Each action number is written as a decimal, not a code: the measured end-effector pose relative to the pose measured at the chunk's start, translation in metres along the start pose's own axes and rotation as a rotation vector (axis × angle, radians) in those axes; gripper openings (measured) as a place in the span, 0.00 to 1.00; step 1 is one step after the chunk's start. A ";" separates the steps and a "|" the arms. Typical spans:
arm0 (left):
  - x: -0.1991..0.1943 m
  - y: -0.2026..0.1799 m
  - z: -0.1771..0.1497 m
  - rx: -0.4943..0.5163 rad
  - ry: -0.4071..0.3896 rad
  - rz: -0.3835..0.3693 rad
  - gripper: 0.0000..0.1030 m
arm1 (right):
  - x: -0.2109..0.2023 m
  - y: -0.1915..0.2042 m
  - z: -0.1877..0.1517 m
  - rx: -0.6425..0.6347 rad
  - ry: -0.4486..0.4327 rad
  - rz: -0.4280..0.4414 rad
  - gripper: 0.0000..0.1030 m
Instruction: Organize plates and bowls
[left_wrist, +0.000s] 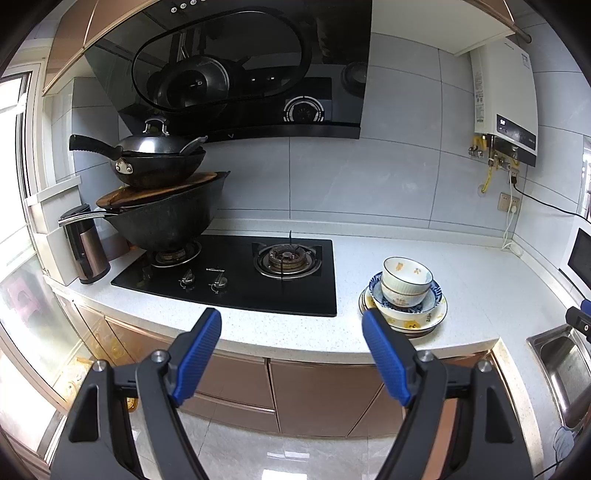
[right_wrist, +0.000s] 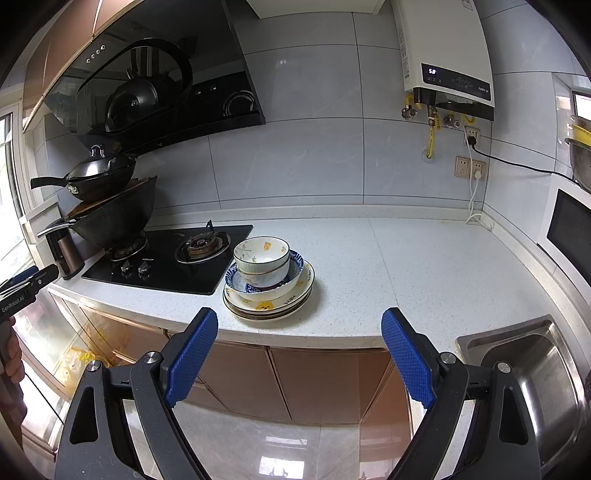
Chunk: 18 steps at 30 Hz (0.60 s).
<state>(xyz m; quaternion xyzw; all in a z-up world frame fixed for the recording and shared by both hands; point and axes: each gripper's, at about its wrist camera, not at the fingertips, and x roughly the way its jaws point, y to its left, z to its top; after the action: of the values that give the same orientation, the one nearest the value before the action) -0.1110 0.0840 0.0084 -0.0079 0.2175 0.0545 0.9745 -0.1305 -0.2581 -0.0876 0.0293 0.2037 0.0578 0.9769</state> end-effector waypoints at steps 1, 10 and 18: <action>0.001 0.000 0.000 0.002 0.002 -0.001 0.76 | 0.000 0.000 0.000 0.000 0.000 -0.002 0.85; 0.006 -0.002 0.001 0.006 0.014 -0.014 0.76 | 0.000 -0.001 0.000 0.006 0.001 -0.013 0.85; 0.008 -0.004 0.000 0.002 0.019 -0.018 0.76 | -0.001 -0.001 -0.001 0.004 0.005 -0.014 0.85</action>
<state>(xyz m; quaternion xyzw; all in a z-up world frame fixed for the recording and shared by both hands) -0.1034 0.0811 0.0052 -0.0092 0.2268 0.0456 0.9728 -0.1317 -0.2591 -0.0879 0.0299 0.2063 0.0507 0.9767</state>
